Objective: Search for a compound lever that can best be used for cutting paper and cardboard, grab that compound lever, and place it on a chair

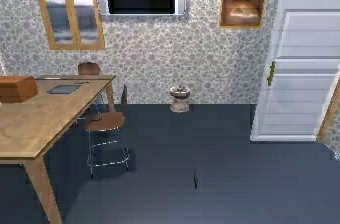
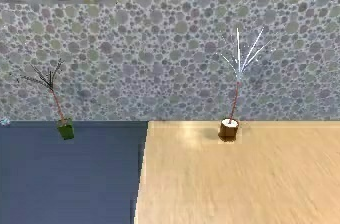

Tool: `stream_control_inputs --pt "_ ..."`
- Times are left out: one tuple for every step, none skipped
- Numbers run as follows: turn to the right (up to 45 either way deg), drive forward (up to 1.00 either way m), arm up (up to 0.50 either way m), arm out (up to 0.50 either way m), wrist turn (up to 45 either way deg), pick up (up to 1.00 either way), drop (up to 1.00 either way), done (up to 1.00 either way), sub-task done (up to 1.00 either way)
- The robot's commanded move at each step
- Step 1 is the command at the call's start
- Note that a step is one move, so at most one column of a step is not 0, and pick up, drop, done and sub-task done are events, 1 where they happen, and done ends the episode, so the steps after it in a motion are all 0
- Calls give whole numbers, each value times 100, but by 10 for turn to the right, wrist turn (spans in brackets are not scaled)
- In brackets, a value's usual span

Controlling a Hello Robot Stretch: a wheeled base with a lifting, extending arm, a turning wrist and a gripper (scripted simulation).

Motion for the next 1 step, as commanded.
stream_control_inputs --pt "-450 0 0 0 0 0 0 0 0"
